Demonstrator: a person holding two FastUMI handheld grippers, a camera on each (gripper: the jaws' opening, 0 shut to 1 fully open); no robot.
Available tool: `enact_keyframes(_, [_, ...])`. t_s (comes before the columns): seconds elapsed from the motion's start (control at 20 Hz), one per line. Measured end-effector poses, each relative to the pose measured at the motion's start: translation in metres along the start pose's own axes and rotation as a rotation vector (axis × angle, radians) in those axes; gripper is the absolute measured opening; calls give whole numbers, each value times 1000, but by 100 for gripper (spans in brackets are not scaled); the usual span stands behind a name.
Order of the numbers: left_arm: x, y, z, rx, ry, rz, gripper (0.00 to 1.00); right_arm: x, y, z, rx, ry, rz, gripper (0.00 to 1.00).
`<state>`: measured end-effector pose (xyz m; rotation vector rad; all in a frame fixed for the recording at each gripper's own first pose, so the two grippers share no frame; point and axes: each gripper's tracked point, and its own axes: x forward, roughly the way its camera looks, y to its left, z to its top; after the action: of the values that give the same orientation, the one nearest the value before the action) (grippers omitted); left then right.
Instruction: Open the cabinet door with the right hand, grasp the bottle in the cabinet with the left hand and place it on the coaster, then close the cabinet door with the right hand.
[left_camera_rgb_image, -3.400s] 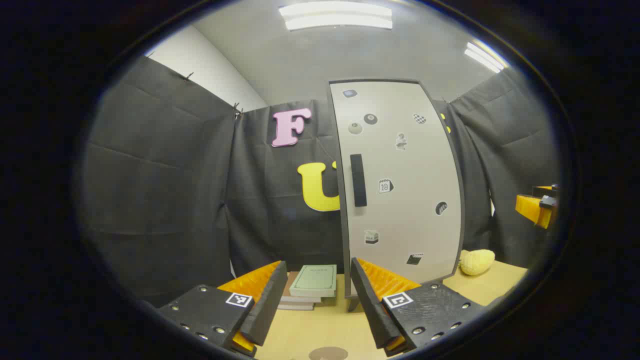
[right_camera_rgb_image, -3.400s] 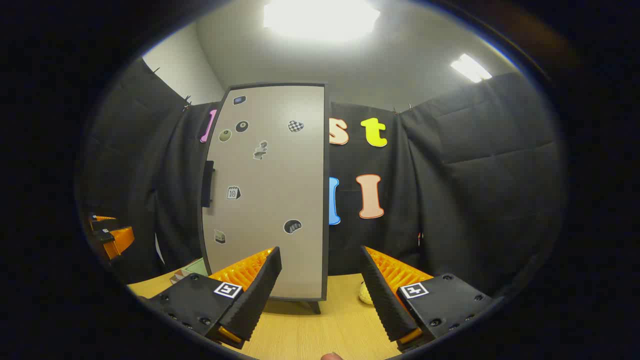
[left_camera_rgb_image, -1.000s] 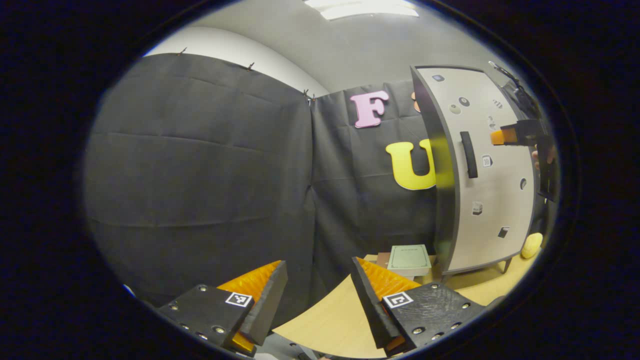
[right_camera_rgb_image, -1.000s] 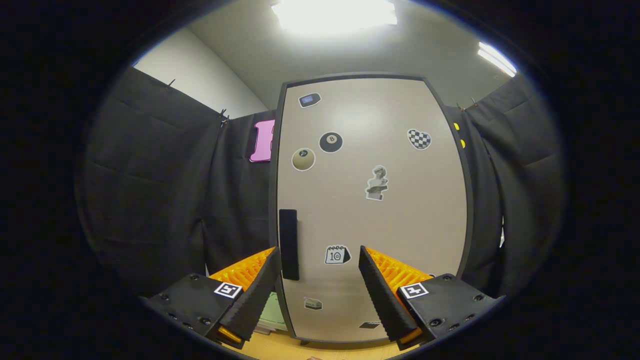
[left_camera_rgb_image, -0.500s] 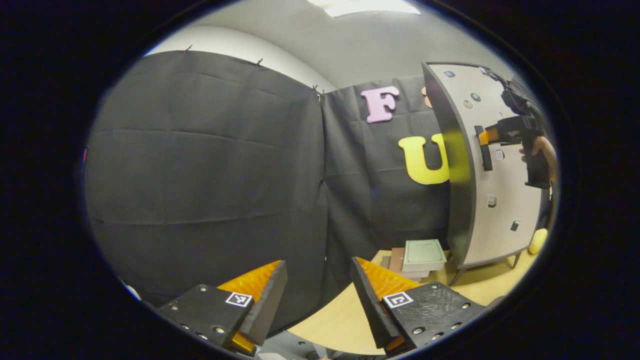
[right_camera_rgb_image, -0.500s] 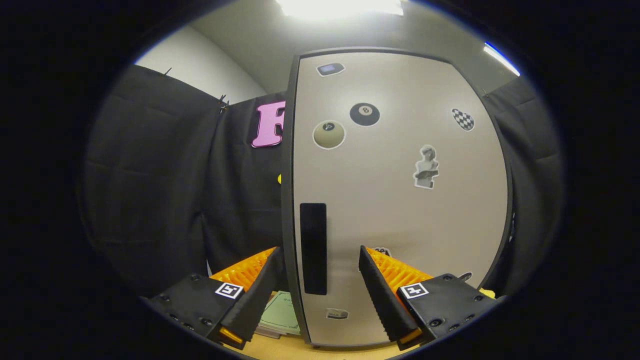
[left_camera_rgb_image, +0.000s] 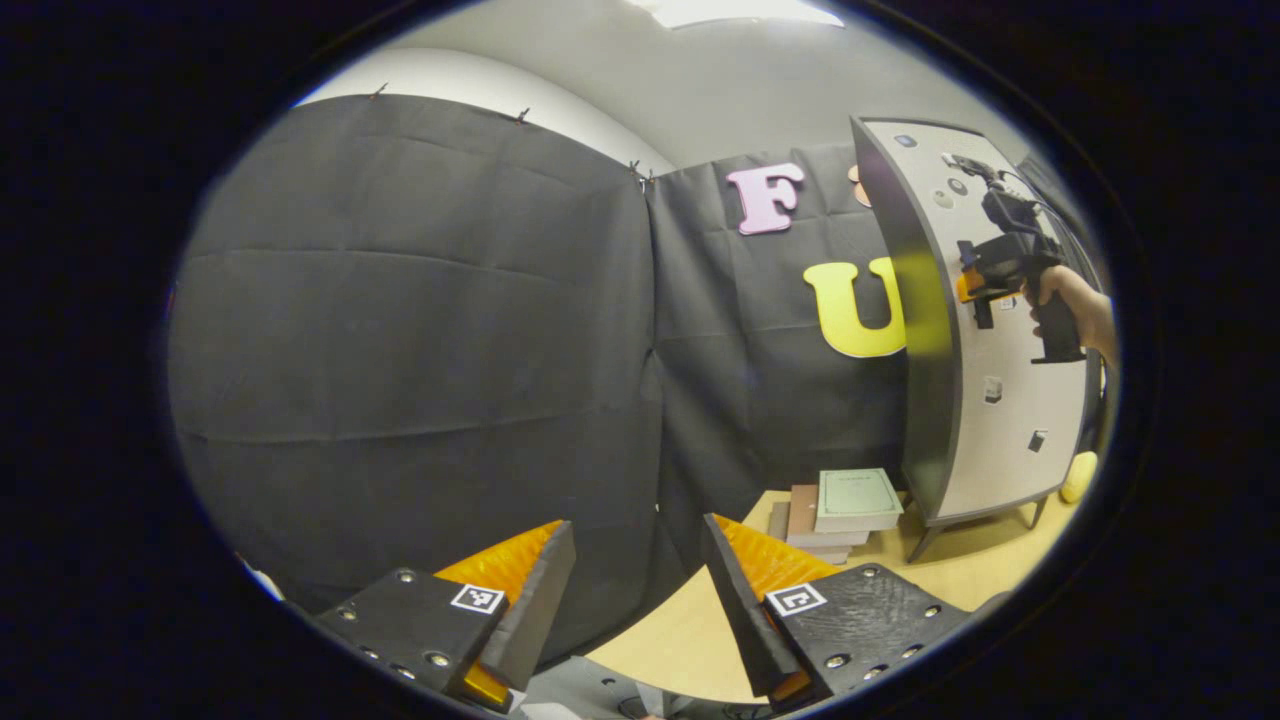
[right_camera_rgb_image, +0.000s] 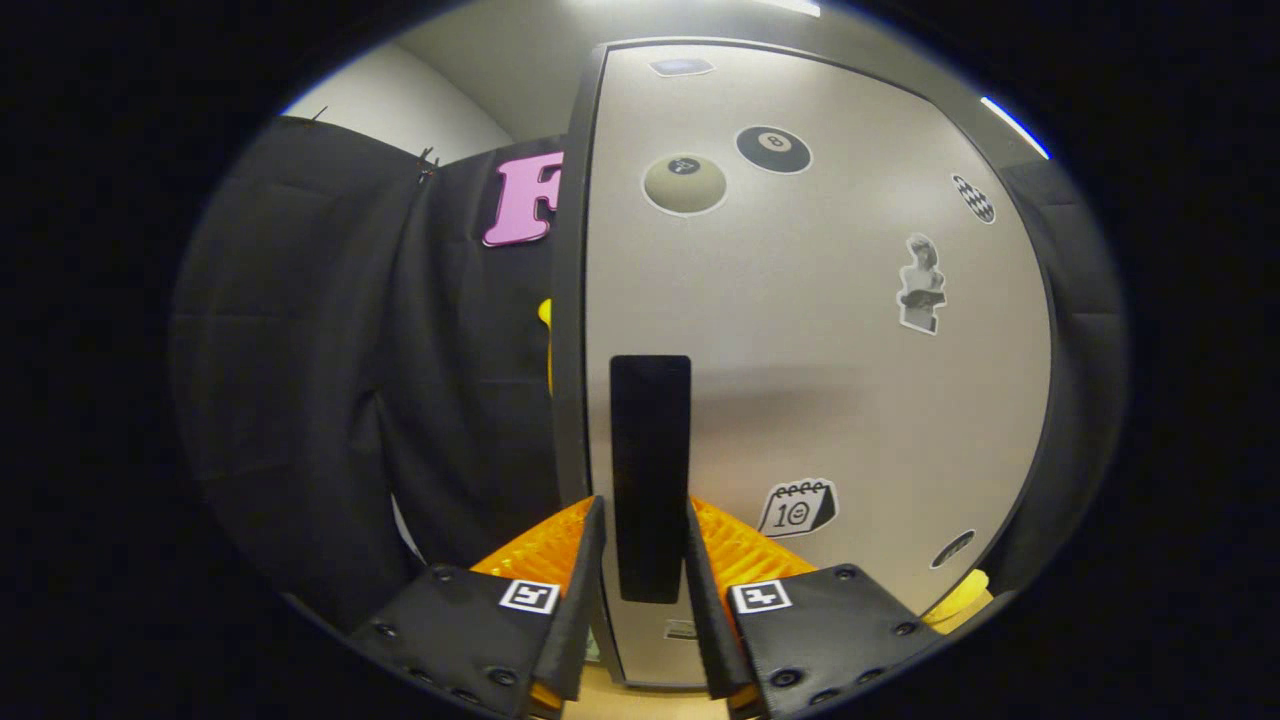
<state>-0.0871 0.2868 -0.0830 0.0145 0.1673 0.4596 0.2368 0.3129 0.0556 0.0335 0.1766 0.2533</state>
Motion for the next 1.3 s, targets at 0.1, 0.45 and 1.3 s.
enact_keyframes(0.1, [1, -1, -1, -1, 4, -6, 77, 0, 1, 0, -17, 1, 11, 34])
enact_keyframes(0.45, [19, -32, 10, 11, -19, -66, 77, -14, 0, -2, -11, 33, 121, 22])
enact_keyframes(1.3, [16, -140, 53, 34, -116, -308, 77, -66, -17, -7, 21, 86, 308, 18])
